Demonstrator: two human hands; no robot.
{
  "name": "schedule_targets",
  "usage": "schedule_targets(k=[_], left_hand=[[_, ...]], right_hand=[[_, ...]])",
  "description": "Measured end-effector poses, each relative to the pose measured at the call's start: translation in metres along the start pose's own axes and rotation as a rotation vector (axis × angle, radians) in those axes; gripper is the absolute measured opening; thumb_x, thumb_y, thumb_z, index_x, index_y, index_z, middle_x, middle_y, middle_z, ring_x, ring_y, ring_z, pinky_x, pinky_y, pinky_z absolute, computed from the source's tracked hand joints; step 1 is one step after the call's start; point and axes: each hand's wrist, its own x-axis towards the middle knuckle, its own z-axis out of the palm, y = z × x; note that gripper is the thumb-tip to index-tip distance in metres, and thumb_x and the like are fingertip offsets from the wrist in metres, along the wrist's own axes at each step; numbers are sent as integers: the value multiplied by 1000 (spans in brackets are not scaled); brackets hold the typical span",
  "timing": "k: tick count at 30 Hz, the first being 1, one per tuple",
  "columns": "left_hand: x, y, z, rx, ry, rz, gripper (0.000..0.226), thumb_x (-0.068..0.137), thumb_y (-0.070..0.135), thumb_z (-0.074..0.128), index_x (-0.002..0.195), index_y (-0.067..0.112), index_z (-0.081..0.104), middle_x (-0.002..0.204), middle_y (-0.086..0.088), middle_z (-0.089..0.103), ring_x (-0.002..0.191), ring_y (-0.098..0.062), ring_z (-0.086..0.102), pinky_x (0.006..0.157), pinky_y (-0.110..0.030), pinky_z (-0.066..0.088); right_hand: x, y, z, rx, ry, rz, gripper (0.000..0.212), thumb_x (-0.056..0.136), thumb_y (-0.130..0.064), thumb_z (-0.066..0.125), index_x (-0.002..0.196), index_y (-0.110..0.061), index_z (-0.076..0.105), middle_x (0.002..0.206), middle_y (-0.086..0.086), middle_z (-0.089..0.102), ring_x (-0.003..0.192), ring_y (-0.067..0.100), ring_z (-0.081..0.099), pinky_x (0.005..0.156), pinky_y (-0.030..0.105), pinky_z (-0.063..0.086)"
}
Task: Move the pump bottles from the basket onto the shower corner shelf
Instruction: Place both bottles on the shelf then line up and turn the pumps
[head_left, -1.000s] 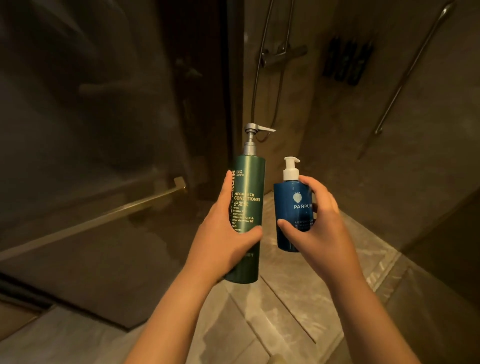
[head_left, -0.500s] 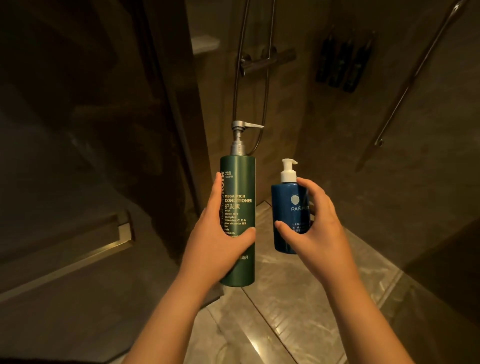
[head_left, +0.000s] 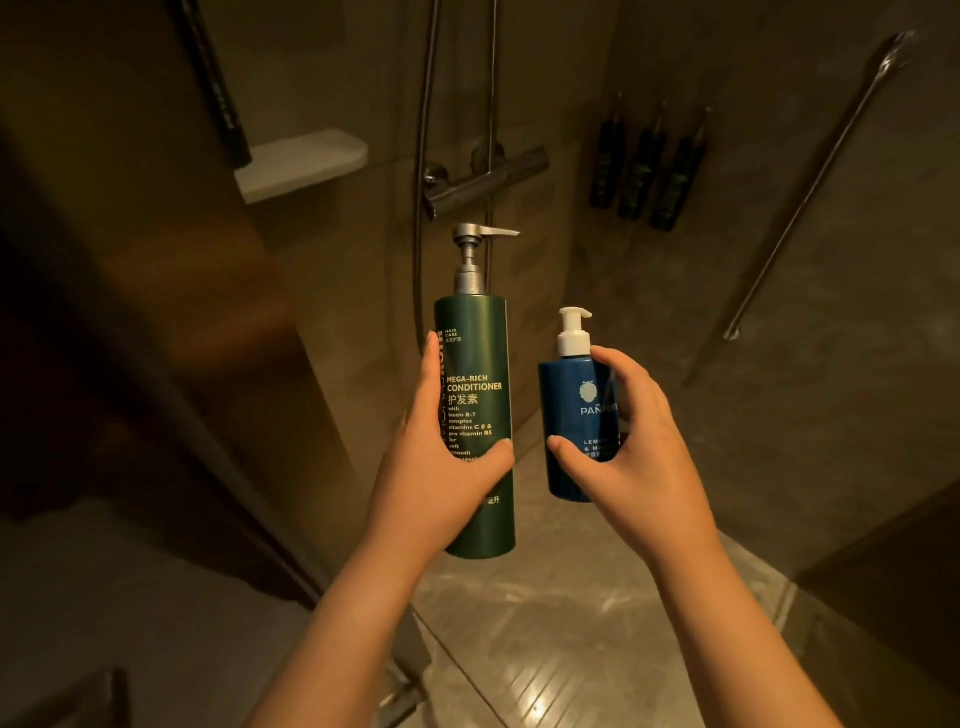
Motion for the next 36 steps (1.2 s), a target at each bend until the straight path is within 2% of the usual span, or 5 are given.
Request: schedule_targets(k=[5,12,25,31,36], left_hand=[[48,-8,12,-11,-46,-9,106,57,45,71,130,72,0,114,38,51,94,10,58,73,-27,47],[109,-17,37,12,-1,-40,106,58,41,72,131,72,3,114,34,55,93,5,61,76,-32,50],[229,-4,109,26,314,-158,107,60,35,75,133,69,6,123,24,55,102,-3,62,87,-44,51],[253,1,111,81,477,-172,107,61,34,75,134,68,5,127,24,50,103,3,59,89,-38,50],[263,13,90,143,608,-157,106,58,39,72,135,67,6,129,24,48,106,5,56,90,-35,48]], right_hand=[[40,22,8,33,-1,36,75,71,-29,75,130,-49,33,128,-23,41,110,-8,48,80,14,44],[108,62,13,27,-45,8,77,71,-28,74,132,-48,32,128,-24,39,108,-16,45,74,6,41],[287,126,2,139,-333,-208,78,71,-27,76,131,-51,32,125,-29,37,108,-21,42,73,8,40],[336,131,13,238,-424,-276,78,70,-30,76,126,-59,30,122,-42,33,110,-18,43,82,21,48],[361,113,30,331,-484,-329,79,68,-29,76,127,-57,32,127,-33,39,116,-3,48,91,38,52]])
